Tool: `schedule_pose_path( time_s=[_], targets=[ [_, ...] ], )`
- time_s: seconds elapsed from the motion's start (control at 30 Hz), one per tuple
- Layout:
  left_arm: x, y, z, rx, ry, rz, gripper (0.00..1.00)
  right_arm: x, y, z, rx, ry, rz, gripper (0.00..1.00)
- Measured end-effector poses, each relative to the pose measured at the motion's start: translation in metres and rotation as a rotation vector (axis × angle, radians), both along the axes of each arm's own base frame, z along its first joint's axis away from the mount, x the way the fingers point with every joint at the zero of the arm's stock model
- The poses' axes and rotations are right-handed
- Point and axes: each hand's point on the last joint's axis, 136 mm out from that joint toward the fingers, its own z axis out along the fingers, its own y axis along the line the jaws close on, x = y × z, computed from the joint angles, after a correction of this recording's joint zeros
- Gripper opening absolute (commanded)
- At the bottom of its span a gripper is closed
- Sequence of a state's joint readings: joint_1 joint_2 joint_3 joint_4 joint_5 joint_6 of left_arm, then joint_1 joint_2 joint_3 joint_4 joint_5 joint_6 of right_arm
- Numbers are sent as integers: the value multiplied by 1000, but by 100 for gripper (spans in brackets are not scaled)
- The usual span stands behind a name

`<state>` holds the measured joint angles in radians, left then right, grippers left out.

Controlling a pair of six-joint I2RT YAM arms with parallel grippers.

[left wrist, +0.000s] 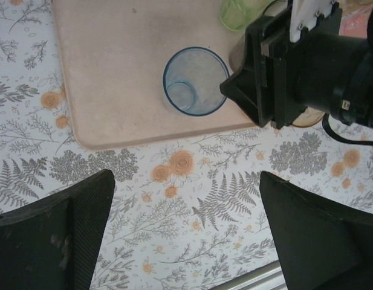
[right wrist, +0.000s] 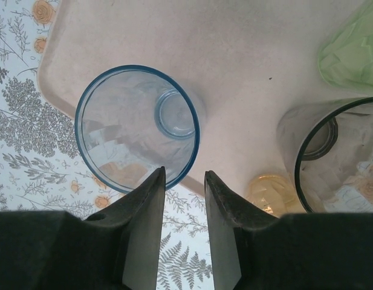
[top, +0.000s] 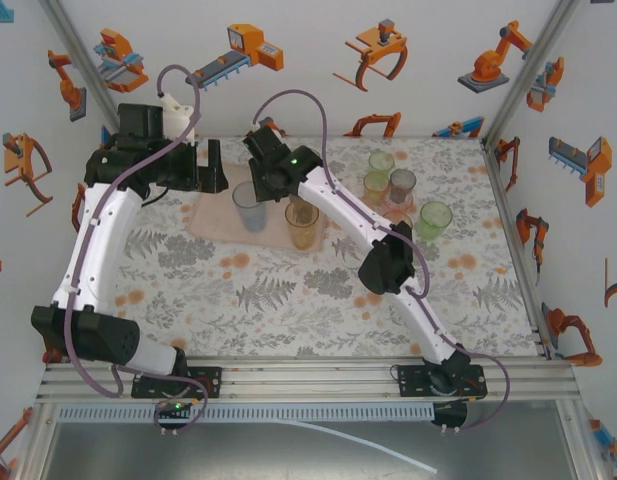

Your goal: Place the glasses into the tray

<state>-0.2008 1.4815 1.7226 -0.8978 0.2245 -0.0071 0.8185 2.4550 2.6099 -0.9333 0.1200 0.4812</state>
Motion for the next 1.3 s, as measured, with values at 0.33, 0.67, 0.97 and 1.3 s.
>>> schedule_pose_path(
  time_s=[0.33,0.67,0.97,1.3],
  targets=[
    [27,-6,-18,40,6,-48,97,-1,-20,68,46,-108,-24,35],
    [65,-17,-90,82,98,-98,83,-52,-141,219,119,-325,-175,35],
    [85,-25,-125,83,145,-131,78,-100,-204,183,25,-261,-259,35],
    [99,-40,-140,117,142,-164,70,-120,-236,148,-20,-189,-330,35]
  ],
)
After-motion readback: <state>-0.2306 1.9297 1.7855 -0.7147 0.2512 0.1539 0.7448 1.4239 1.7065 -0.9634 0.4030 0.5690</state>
